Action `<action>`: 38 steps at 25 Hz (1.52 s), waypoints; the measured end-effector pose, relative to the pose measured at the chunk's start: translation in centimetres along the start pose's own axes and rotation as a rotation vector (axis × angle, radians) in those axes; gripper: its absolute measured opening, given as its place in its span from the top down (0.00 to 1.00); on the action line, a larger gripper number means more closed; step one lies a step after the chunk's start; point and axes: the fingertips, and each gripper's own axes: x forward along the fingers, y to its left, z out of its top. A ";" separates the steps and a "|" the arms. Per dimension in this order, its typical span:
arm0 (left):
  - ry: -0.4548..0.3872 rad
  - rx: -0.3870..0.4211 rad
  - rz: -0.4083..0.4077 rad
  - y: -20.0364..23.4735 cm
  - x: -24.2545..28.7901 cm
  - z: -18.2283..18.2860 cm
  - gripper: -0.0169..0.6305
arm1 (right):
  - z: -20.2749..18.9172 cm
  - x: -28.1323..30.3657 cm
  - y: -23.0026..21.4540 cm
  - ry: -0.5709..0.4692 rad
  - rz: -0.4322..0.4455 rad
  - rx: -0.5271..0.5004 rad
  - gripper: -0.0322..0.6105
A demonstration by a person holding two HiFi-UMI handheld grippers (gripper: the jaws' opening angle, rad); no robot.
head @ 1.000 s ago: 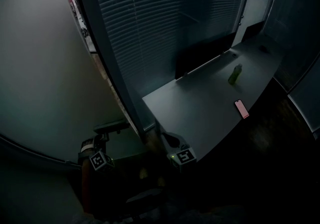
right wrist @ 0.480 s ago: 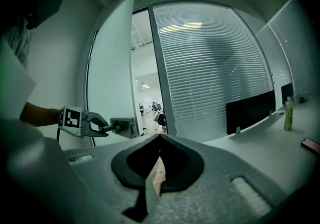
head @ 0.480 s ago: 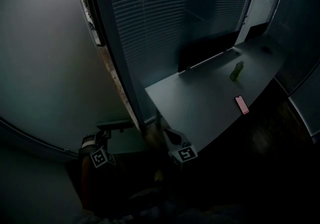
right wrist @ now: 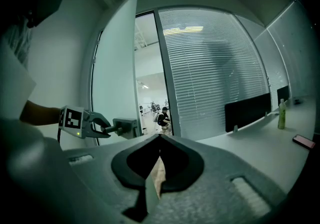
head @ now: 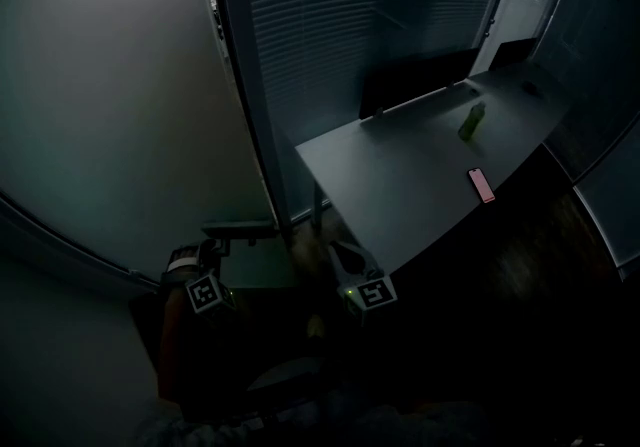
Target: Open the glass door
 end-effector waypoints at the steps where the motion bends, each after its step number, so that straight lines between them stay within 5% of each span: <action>1: 0.000 0.009 0.003 -0.4 -0.3 -0.2 0.83 | 0.0 -0.6 0.5 -0.003 -0.003 0.002 0.95; 38: -0.097 0.083 -0.009 -12.2 -14.8 -7.2 0.80 | -6.4 -18.7 15.7 -0.030 -0.188 0.045 0.95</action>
